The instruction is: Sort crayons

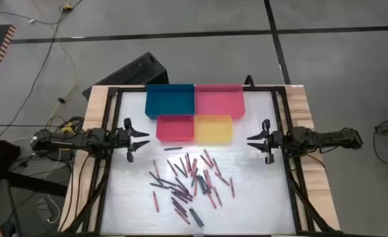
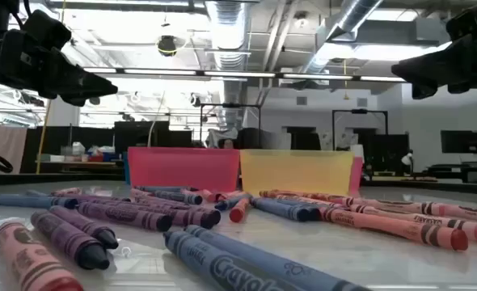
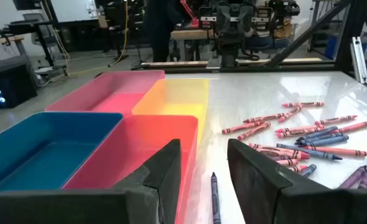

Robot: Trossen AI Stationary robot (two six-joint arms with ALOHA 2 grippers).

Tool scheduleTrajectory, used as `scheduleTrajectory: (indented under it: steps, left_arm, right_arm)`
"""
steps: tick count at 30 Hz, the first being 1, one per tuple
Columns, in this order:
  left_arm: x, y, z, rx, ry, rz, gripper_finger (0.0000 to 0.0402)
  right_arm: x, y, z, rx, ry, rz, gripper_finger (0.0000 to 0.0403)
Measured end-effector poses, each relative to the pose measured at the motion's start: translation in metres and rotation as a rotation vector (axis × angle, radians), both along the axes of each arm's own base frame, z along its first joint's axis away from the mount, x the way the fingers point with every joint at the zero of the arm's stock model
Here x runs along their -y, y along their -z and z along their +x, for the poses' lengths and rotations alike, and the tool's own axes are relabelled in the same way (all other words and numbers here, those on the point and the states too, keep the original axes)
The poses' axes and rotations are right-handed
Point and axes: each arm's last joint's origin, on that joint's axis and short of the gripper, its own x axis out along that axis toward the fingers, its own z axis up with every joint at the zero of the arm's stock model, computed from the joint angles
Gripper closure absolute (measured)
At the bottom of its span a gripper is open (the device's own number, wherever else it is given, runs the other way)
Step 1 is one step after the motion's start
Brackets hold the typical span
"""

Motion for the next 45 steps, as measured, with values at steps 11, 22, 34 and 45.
scheduleTrajectory:
  steps: [11,22,34,45]
  left_arm:
    - [0.0,0.0001,0.0,0.0,0.0,0.0,0.0278]
    - [0.0,0.0,0.0,0.0,0.0,0.0,0.0278]
    - [0.0,0.0,0.0,0.0,0.0,0.0,0.0278]
    - [0.0,0.0,0.0,0.0,0.0,0.0,0.0278]
  right_arm:
    - [0.0,-0.0001,0.0,0.0,0.0,0.0,0.029]
    - [0.0,0.0,0.0,0.0,0.0,0.0,0.029]
    - [0.0,0.0,0.0,0.0,0.0,0.0,0.029]
    - [0.0001,0.0,0.0,-0.005,0.008,-0.171,0.029]
